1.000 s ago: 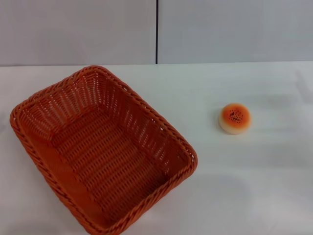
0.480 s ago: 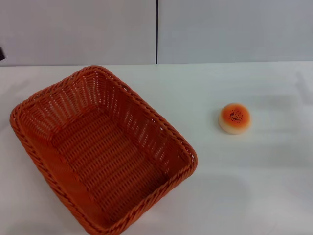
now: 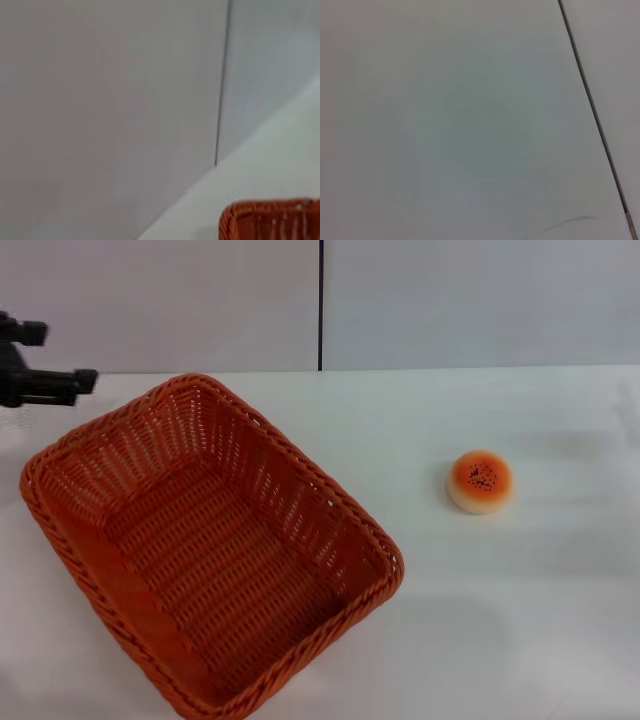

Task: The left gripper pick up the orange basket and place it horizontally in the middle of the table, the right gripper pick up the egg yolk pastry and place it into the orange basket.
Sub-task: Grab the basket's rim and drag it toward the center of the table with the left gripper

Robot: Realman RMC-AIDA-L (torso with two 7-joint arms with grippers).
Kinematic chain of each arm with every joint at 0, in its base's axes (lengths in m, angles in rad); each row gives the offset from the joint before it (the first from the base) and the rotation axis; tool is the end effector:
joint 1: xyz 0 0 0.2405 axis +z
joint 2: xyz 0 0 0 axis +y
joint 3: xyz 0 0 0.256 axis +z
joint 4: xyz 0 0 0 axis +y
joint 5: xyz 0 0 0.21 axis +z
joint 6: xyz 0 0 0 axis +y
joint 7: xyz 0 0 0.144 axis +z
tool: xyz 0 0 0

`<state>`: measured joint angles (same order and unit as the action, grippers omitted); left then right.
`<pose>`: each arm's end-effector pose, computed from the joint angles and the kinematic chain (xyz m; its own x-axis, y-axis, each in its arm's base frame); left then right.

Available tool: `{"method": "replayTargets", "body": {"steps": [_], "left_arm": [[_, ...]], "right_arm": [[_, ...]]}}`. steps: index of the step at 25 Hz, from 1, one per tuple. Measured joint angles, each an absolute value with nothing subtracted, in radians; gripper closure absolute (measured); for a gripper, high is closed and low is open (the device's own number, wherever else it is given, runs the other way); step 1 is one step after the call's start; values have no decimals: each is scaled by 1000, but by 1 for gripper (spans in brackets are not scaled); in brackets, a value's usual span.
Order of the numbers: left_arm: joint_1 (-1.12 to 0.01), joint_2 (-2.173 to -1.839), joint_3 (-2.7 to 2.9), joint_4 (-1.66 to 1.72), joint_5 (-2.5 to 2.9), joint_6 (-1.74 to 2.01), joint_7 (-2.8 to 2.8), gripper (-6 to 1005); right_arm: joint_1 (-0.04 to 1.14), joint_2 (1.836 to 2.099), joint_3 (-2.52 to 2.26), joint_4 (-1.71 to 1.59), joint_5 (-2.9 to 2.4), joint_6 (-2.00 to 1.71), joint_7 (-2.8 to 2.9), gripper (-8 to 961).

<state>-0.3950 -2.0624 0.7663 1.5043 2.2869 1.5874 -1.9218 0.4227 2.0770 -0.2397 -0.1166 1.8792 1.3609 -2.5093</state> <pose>-0.2428 0.3369 0.1298 0.8948 0.4044 0.1892 0.4369 -0.7055 -0.5580 0.3462 0.3170 0.0351 0.5002 0.1106 -0.8588 -0.8360 -0.1968 -0.5123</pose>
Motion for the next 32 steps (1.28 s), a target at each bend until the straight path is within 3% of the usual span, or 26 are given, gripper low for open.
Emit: {"method": "replayTargets", "body": {"steps": [14, 32], "left_arm": [[-544, -2070, 1014, 1551, 2646, 1632, -2062, 175], [-574, -2072, 1174, 1424, 2725, 1528, -2151, 200]], "right_arm": [[434, 2075, -236, -115, 1879, 1363, -2510, 344], [426, 2075, -243, -116, 1879, 1325, -2508, 344]]}}
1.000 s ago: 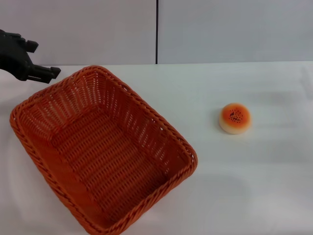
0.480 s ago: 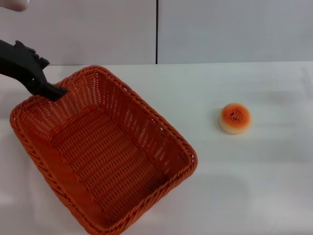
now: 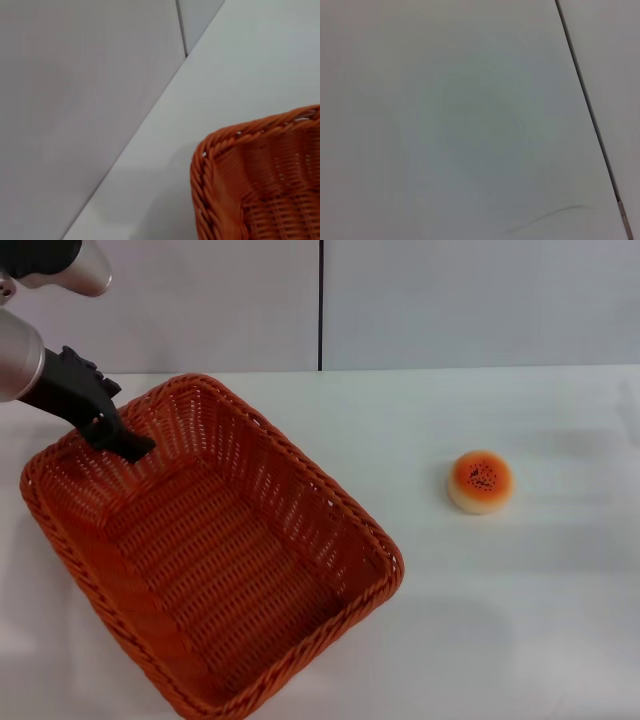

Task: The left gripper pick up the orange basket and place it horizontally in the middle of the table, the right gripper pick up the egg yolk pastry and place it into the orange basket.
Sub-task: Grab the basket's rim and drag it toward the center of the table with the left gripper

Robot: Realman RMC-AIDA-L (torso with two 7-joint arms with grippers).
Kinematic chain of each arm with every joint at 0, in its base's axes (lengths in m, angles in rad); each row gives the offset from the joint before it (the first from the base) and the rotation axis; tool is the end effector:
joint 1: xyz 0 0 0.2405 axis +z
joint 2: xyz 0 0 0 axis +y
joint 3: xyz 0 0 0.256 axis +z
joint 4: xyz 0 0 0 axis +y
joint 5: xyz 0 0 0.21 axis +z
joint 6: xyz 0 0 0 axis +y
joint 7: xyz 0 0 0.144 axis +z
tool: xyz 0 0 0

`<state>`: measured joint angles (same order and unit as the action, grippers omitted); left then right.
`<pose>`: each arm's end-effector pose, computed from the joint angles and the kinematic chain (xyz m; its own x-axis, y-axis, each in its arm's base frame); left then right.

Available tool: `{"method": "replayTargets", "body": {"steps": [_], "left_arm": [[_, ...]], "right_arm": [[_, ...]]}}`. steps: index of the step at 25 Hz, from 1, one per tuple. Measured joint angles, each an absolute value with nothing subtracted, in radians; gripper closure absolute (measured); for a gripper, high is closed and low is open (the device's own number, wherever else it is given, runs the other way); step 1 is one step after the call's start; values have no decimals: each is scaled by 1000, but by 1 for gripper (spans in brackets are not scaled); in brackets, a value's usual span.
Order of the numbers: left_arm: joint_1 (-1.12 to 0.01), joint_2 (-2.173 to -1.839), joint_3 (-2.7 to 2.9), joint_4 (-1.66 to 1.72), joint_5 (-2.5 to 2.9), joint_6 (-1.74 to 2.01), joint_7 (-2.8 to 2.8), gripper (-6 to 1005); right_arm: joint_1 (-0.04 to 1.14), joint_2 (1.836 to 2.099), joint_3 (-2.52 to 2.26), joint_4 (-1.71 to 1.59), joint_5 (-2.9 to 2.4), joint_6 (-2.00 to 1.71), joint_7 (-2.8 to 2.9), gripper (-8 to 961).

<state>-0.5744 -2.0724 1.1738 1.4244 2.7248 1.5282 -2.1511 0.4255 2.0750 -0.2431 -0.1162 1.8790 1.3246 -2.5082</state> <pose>-0.2064 0.3742 0.0586 0.8482 0.4519 -0.2764 0.2524 -0.8035 -0.5392 0.3501 0.3191 0.0334 0.5074 0.0821 -0.8578 -0.8388 -0.1808 -0.5135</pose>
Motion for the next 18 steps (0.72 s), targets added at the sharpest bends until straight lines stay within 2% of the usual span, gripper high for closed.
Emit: {"method": "replayTargets", "body": {"steps": [18], "left_arm": [[-609, -2073, 1265, 1242, 2841, 1397, -2177, 224]], "right_arm": [[419, 2076, -246, -109, 1870, 1311, -2506, 344]]}}
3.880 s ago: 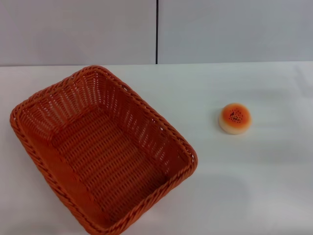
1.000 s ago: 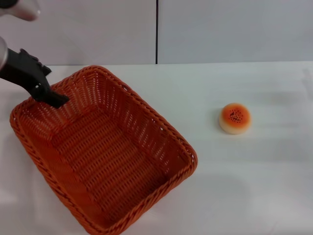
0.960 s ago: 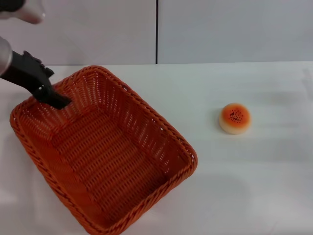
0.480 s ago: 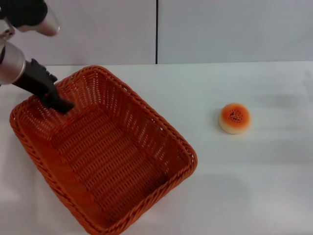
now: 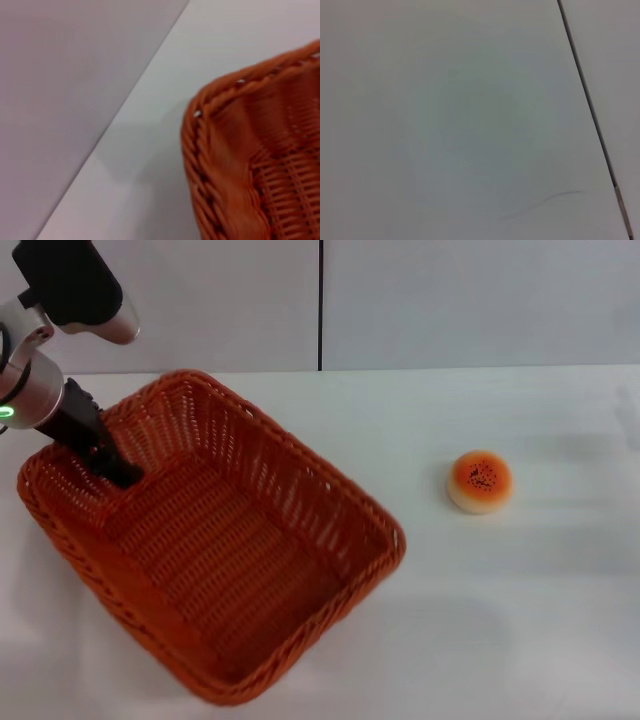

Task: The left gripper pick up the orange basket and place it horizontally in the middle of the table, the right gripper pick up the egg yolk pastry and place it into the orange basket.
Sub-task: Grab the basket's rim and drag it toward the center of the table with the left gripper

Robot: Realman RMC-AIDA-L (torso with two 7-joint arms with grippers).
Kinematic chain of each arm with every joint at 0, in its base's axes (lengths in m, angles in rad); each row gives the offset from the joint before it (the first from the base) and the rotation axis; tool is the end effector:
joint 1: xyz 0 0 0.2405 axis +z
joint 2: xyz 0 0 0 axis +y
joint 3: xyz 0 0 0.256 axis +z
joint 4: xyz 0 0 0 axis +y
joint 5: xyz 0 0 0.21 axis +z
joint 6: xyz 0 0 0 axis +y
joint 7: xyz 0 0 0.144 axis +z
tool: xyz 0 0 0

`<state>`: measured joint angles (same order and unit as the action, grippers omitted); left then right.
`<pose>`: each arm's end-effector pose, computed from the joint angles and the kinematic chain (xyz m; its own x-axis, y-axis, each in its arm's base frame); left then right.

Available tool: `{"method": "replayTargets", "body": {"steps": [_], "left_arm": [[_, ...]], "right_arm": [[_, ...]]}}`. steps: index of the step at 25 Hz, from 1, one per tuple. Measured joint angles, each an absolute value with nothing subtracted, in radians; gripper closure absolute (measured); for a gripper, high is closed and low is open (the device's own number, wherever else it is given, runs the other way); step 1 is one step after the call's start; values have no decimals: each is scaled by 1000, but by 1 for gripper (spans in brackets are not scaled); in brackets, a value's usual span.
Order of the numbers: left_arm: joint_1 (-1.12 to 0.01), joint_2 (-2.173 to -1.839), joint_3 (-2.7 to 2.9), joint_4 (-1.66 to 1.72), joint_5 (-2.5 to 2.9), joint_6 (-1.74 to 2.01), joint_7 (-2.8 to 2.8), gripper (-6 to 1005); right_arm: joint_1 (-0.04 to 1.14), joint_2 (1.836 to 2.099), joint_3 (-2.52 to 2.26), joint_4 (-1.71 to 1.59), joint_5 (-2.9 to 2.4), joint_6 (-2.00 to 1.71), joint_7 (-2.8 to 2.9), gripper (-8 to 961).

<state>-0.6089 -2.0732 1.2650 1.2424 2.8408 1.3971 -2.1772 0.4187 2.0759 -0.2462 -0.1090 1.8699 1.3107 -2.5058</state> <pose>-0.2314 0.3845 0.0310 0.7873 0.4726 -0.3959 0.2099 -0.8093 -0.5486 0.3530 0.3163 0.0290 0.5060 0.0569 -0.8607 -0.8432 -0.1773 -0.5075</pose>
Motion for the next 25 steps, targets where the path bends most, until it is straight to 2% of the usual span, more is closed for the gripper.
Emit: {"method": "replayTargets", "body": {"steps": [12, 14, 20, 25], "left_arm": [[-616, -2073, 1402, 1277, 2890, 1432, -2222, 240], [-611, -2071, 1402, 1322, 2890, 1451, -2234, 392], [-613, -2072, 1403, 1382, 2890, 1494, -2269, 578], [-618, -2070, 1412, 1375, 2890, 1522, -2273, 664]], "right_arm": [[418, 2077, -245, -103, 1870, 1300, -2505, 344], [421, 2076, -245, -103, 1870, 1299, -2505, 344], [431, 2075, -245, -103, 1870, 1297, -2505, 345], [439, 2074, -245, -103, 1870, 1295, -2505, 345]]}}
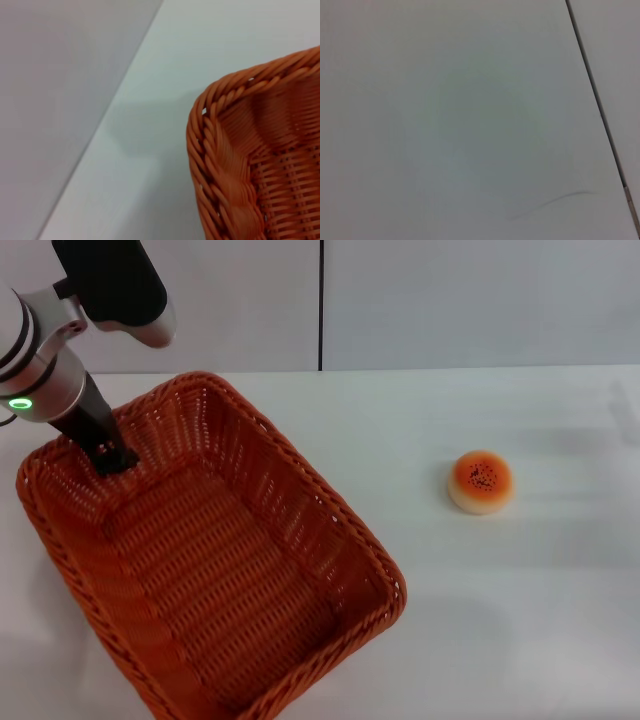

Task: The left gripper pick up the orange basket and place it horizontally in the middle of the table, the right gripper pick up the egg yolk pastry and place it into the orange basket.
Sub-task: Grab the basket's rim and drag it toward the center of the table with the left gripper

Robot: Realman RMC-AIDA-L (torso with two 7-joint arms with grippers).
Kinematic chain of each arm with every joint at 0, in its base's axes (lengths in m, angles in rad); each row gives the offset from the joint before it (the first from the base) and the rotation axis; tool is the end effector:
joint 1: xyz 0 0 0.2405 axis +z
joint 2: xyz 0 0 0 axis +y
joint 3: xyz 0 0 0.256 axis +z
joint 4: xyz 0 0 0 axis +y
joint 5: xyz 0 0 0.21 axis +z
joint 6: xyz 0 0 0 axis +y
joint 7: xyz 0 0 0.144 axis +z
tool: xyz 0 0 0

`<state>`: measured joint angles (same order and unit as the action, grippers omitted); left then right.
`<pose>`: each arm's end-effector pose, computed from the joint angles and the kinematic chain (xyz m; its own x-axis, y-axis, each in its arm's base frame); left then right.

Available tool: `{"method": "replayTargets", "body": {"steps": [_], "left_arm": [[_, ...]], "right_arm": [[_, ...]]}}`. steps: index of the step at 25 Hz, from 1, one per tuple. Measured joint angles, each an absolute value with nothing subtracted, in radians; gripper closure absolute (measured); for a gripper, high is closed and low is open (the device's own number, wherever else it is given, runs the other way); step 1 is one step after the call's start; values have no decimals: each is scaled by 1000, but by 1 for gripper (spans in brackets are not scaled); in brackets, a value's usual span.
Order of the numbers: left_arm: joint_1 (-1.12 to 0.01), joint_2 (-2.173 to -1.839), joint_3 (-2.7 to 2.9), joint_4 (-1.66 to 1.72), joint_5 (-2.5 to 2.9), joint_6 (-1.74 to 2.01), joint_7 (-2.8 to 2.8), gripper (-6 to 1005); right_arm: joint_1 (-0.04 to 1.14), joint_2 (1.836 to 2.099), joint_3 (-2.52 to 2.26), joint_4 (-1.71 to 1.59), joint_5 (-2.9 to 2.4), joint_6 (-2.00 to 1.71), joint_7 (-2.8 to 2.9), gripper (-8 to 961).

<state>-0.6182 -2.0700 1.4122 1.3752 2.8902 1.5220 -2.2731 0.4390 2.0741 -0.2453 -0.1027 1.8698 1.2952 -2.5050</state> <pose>-0.1992 0.3737 0.0271 0.7588 0.4209 -0.4970 0.1266 -0.8439 -0.5213 0.3488 0.3234 0.0275 0.5032 0.0523 -0.8626 -0.8439 -0.1849 -0.5036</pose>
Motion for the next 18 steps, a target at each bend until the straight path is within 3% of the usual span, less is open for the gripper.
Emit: {"method": "replayTargets", "body": {"steps": [7, 18], "left_arm": [[-647, -2068, 1390, 1337, 2890, 1553, -2337, 721], [-809, -2055, 1162, 1149, 2891, 1694, -2603, 746]], "right_arm": [[446, 2074, -246, -103, 1870, 1286, -2504, 344], [462, 2073, -247, -109, 1870, 1286, -2503, 344]]}}
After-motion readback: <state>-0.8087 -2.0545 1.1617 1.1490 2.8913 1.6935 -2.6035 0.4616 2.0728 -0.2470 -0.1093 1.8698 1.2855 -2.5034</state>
